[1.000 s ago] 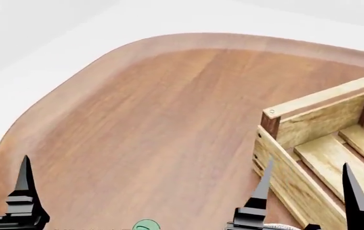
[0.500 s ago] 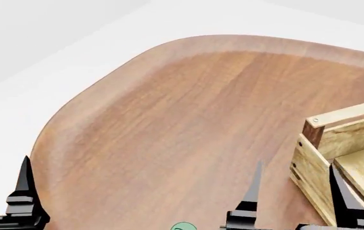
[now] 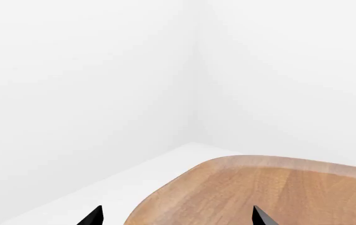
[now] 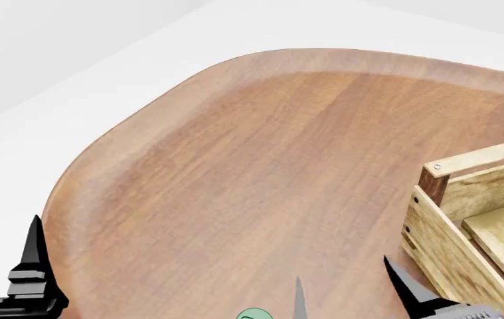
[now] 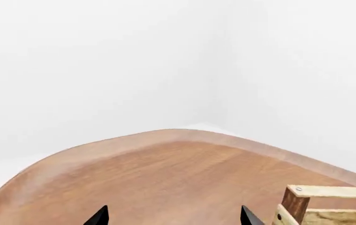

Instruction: Pick up the salad dressing and put it in the tray.

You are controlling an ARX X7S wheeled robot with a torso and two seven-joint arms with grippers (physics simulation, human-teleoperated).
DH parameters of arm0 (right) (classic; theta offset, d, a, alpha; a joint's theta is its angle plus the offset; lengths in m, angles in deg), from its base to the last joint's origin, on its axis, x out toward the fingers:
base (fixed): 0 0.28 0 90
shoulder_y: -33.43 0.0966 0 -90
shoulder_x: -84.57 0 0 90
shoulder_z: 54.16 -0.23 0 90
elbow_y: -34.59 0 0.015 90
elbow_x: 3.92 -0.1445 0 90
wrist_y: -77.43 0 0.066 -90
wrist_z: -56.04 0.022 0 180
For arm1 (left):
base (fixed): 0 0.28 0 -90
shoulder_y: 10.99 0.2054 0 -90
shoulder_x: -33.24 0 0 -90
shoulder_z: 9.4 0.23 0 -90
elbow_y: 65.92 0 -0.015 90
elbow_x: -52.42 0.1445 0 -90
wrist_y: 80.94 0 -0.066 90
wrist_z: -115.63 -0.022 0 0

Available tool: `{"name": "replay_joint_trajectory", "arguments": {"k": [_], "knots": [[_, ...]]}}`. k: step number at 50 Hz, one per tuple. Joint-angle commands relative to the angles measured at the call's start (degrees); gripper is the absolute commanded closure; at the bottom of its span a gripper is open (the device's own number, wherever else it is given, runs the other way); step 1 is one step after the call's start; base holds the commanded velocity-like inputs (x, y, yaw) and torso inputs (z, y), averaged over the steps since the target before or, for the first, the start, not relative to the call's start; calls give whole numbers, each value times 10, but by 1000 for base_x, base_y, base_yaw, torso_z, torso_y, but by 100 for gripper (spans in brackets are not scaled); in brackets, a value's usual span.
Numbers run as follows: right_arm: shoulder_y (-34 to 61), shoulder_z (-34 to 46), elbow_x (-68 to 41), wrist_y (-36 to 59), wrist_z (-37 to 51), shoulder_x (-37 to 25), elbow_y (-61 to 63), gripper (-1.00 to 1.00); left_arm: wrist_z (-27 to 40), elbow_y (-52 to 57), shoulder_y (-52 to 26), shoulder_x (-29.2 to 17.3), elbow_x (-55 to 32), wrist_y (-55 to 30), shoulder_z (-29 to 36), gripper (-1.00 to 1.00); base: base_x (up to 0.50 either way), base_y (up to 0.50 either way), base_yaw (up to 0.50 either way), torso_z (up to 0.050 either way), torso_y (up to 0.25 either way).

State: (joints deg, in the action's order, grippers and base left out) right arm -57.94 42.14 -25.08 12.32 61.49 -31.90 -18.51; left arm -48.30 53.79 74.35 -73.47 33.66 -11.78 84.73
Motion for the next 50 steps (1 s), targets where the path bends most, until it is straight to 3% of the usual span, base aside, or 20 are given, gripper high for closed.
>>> {"name": "replay_joint_trajectory", "arguments": {"k": [1,25,50], "knots": [[-19,11,-29,16,-39,-30,23,-100,2,-1,0,-2,-2,1,2,-100,0,0,0,0,0],[-29,74,-2,-13,-93,-43,-32,-100,7,-8,2,-5,-3,8,7,-100,0,0,0,0,0],[-5,120,36,-23,-95,-22,-104,-100,12,-9,3,-10,-7,12,10,-100,0,0,0,0,0]]}}
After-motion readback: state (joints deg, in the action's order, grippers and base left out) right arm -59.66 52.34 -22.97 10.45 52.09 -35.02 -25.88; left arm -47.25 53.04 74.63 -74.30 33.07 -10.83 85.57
